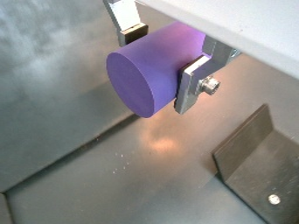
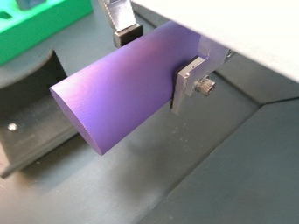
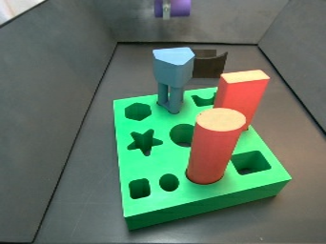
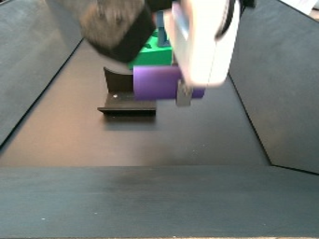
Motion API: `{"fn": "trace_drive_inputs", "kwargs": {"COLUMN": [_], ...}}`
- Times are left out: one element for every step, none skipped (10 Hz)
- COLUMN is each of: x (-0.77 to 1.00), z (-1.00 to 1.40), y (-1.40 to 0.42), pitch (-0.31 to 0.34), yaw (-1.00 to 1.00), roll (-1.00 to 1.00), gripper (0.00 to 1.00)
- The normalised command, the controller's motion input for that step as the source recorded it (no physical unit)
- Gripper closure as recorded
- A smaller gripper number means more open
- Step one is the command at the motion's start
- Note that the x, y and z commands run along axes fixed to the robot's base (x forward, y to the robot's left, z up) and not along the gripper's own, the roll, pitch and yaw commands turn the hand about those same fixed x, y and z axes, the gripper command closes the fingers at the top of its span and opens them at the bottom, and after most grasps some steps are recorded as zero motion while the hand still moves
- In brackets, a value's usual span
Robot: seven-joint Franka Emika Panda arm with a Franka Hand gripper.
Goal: Pick up the round object. Move up. Place the round object on the fixture. Regrasp the round object. Move to above the board. Insert the round object.
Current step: Place the round object on the fixture.
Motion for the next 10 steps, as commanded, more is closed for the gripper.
{"fn": "trace_drive_inputs", "kwargs": {"x": [-0.03, -0.02, -0.01, -0.01, 0.51, 0.52, 0.52, 0.53, 0.54, 0.56], "z": [0.82, 0.65, 0.43, 0.32, 0.04, 0.02, 0.02, 0.02, 0.02, 0.02], "y": [0.0, 0.0, 0.0, 0.0, -1.0, -1.0, -1.0, -1.0, -1.0, -1.0], "pitch": [0.058, 0.065, 0.074, 0.081, 0.012, 0.013, 0.016, 0.02, 0.027, 0.032], "yaw": [-0.02, -0.01, 0.0, 0.0, 1.0, 1.0, 1.0, 1.0, 1.0, 1.0], "roll": [0.06, 0.06, 0.06, 0.06, -0.04, -0.04, -0.04, -0.04, -0.03, -0.03], "gripper": [1.0, 1.0, 1.0, 1.0, 1.0, 1.0, 1.0, 1.0, 1.0, 1.0]}}
